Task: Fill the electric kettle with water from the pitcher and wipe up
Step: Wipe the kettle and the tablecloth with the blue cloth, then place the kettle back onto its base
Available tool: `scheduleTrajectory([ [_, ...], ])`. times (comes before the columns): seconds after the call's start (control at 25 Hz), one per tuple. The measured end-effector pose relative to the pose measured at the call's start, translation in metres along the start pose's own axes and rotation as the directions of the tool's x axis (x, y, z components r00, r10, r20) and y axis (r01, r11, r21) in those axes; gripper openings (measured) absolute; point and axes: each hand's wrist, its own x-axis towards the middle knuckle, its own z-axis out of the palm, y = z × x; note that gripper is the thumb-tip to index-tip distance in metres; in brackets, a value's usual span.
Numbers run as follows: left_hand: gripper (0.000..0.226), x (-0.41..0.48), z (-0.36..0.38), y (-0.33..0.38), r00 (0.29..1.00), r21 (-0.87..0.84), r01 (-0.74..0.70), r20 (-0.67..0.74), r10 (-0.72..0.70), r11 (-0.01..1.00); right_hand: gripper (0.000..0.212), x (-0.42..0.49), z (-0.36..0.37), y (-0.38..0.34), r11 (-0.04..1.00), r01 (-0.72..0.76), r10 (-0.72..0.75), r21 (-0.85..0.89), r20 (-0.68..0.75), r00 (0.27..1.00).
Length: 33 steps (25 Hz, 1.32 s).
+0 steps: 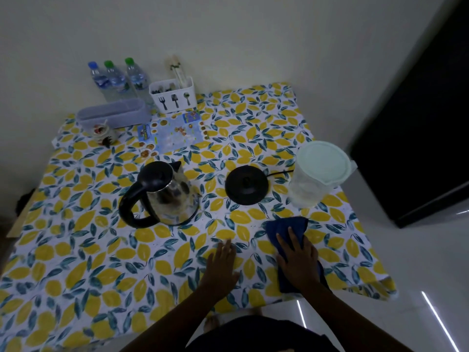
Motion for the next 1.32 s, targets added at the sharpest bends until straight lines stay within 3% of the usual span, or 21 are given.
scheduleTrajectory([
  [0.12,0.071,-0.002,0.008,0.006,0.999,-0.014,-0.017,-0.027,0.016,1.000,0.067,0.002,0.007,0.003,1.000,0.011,-0.011,0.008,-0.019,1.000],
  [0.36,0.068,-0.012,0.015,0.015,0.996,-0.037,0.018,-0.091,-0.022,0.999,0.069,-0.001,0.001,0.004,0.998,0.061,-0.060,0.023,-0.040,0.997],
  [0.72,0.068,-0.038,-0.012,-0.016,0.941,-0.122,0.021,-0.334,-0.061,0.992,0.065,0.005,-0.006,-0.057,0.935,0.355,-0.350,0.021,-0.124,0.929],
  [0.84,0.062,-0.047,-0.026,-0.046,0.869,-0.172,0.033,-0.481,-0.113,0.985,0.065,0.014,-0.018,-0.096,0.901,0.433,-0.426,0.008,-0.164,0.890],
  [1.08,0.050,-0.058,-0.099,-0.110,0.650,-0.225,0.047,-0.733,-0.201,0.973,0.081,0.044,-0.064,-0.188,0.827,0.556,-0.505,0.087,-0.322,0.801],
  [1.2,0.050,-0.059,-0.137,-0.133,0.563,-0.266,0.008,-0.796,-0.224,0.964,0.086,0.064,-0.099,-0.232,0.786,0.614,-0.549,0.073,-0.375,0.747],
  [1.32,0.057,-0.054,-0.164,-0.149,0.544,-0.380,-0.006,-0.777,-0.316,0.925,0.092,0.081,-0.129,-0.269,0.765,0.644,-0.586,0.024,-0.387,0.711],
])
